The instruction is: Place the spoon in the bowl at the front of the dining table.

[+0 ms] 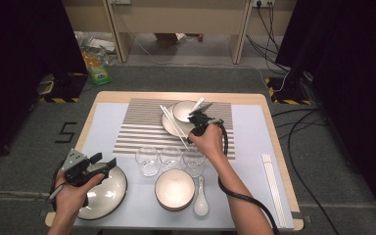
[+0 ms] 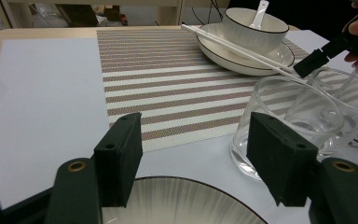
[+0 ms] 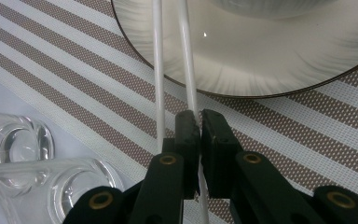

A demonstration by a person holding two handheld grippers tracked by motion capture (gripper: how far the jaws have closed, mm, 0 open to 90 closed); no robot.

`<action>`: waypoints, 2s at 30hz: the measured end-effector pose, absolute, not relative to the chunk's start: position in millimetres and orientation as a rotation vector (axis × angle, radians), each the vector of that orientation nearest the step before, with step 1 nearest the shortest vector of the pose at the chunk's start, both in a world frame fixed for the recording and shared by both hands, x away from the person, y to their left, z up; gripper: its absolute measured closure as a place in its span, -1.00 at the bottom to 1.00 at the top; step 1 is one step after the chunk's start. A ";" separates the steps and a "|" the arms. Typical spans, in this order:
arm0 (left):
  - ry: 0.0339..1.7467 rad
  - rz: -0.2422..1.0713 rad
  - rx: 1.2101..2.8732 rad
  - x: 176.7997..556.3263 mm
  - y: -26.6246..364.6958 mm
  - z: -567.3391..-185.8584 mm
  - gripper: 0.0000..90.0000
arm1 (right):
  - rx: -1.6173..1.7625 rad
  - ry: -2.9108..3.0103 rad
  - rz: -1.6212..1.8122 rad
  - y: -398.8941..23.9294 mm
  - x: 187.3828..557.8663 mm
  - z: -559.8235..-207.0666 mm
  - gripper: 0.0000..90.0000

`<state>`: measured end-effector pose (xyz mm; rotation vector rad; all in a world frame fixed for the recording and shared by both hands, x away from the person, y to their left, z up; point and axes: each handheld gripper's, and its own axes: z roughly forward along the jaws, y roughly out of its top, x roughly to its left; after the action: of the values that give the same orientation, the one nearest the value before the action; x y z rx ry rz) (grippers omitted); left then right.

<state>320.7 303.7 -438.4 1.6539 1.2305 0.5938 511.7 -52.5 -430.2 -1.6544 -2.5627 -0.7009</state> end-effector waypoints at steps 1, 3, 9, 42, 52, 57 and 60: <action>1.231 0.593 1.655 320.7 303.7 -438.4 -0.22 | -1.652 -2.559 -0.700 -52.5 511.8 -430.2 0.90; 1.231 0.593 1.654 320.7 303.6 -438.4 -0.22 | -1.650 -2.566 -0.699 -52.3 511.8 -430.0 0.90; 1.232 0.592 1.652 320.8 303.5 -438.6 -0.22 | -1.649 -2.553 -0.703 -50.5 512.1 -429.8 0.91; 1.232 0.594 1.649 320.7 304.1 -438.1 -0.22 | -1.594 -2.609 -0.697 -44.2 512.0 -427.3 0.92; 1.232 0.595 1.647 320.4 304.3 -437.5 -0.22 | -1.573 -2.626 -0.710 -44.0 512.2 -427.4 0.92; 1.233 0.595 1.647 320.5 304.3 -437.6 -0.22 | -1.586 -2.601 -0.709 -43.2 511.9 -427.6 0.92; 1.232 0.595 1.647 320.4 304.2 -437.5 -0.22 | -1.573 -2.620 -0.711 -43.3 512.2 -428.5 0.92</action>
<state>320.4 304.2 -437.5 1.6469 1.2321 0.5945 512.2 -43.3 -428.5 -1.5731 -2.6205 -0.7112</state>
